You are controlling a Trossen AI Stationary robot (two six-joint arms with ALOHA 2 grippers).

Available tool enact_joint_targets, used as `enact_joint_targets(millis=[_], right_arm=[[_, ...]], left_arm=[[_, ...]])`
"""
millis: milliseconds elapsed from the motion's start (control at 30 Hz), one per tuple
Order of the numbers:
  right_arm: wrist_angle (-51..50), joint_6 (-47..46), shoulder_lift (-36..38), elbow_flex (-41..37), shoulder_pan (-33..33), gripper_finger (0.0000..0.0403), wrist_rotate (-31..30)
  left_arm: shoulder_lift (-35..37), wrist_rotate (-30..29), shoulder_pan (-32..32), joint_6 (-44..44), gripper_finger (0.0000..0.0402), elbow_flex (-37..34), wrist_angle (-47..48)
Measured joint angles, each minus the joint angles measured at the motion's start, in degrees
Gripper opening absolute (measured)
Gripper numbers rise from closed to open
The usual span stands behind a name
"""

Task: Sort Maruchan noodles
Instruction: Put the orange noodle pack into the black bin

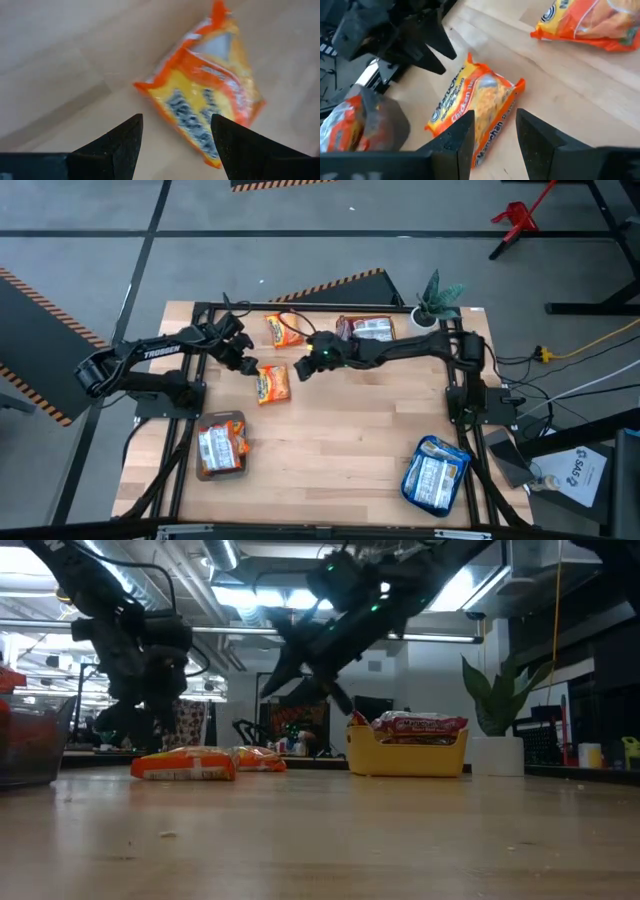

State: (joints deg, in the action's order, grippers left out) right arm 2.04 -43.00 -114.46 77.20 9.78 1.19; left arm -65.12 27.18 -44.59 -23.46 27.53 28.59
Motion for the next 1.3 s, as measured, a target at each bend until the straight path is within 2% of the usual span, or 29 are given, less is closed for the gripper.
enact_joint_targets(millis=[100,200,400,500,567,700,867,1000,1133,1300], right_arm=[[-0.2,-2.5,-2.6,1.4,0.1,0.0136,3.8],[-0.9,-4.7,-4.5,1.4,0.0,0.0160,7.3],[1.1,-6.9,-6.7,1.5,-0.1,0.0238,4.6],[1.7,-7.7,-7.0,1.5,0.0,0.0259,2.2],[2.9,-7.7,-7.4,1.6,0.0,0.0264,1.4],[6.8,-7.9,-8.9,1.6,0.0,0.0266,3.6],[8.9,-11.0,-11.5,1.5,-0.1,0.0266,5.5],[9.8,-11.9,-13.0,1.5,-0.2,0.0266,5.4],[16.0,-12.2,-14.9,1.7,-0.2,0.0266,6.6],[16.4,-12.4,-16.9,4.0,-0.3,0.0266,7.7]], left_arm=[[0.0,-1.7,0.0,0.0,0.0231,0.0,-0.5],[-0.1,-1.0,0.5,-0.2,0.0231,-0.2,-1.9],[-0.1,-0.5,1.2,-0.2,0.0231,-1.4,-2.4],[-0.1,1.0,1.3,-1.0,0.0231,-3.1,-4.2],[-0.1,2.6,1.3,-3.3,0.0231,-5.0,-8.0],[-0.1,6.1,1.3,-9.3,0.0231,-9.4,-17.9],[-0.1,6.4,1.8,-14.2,0.0231,-12.8,-24.1],[-0.1,4.6,3.1,-16.9,0.0232,-14.5,-26.9],[-0.1,3.0,5.1,-20.2,0.0232,-15.4,-31.9],[-0.1,-0.1,8.0,-23.8,0.0232,-15.4,-36.4]])
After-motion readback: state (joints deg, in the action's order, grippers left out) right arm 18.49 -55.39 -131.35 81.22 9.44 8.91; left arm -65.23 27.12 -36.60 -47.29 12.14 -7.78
